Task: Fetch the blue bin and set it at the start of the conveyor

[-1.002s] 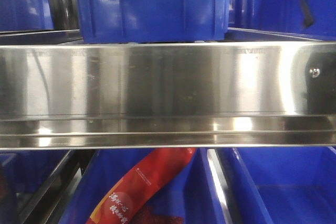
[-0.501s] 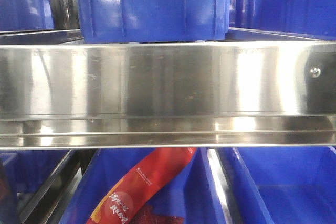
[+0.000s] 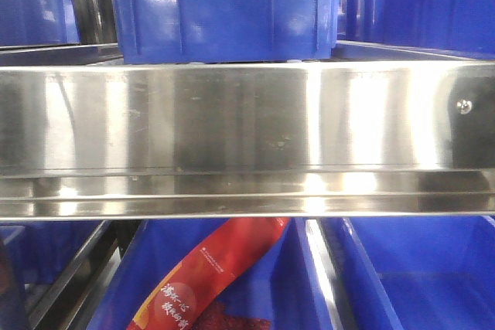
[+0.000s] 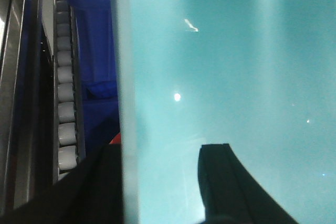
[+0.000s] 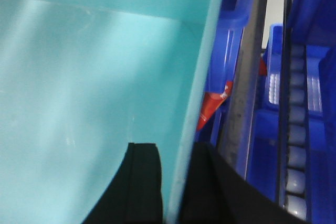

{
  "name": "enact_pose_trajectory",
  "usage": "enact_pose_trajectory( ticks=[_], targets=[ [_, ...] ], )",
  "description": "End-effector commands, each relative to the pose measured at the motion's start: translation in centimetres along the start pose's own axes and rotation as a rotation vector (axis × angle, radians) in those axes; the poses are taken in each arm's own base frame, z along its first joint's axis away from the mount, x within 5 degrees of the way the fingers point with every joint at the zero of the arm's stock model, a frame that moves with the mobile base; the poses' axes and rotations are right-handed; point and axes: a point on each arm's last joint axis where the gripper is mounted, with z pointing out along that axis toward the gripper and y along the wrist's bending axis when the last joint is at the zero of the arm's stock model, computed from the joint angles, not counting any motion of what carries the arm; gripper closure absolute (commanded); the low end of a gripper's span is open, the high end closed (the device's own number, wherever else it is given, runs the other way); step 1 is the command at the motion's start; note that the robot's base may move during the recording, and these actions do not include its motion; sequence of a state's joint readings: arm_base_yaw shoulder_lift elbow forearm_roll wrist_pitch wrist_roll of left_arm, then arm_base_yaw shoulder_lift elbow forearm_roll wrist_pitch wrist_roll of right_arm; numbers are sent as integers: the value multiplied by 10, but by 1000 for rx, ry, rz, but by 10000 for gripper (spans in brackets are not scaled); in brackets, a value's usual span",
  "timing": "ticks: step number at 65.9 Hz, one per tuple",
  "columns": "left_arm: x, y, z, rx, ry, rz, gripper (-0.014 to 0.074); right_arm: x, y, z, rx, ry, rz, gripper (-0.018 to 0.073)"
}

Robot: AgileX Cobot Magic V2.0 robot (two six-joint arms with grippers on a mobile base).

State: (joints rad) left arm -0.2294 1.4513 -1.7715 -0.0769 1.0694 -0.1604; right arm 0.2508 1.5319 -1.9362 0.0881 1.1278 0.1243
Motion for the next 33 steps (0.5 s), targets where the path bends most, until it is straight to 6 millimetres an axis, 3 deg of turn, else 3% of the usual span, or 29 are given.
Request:
enact_pose_trajectory(
  ticks=[1, 33],
  targets=[
    [-1, 4, -12, -35, -22, 60, 708, -10, -10, -11, 81, -110, -67, 712],
    [-1, 4, -12, -35, -22, 60, 708, -11, -10, -11, 80, -116, -68, 712]
  ],
)
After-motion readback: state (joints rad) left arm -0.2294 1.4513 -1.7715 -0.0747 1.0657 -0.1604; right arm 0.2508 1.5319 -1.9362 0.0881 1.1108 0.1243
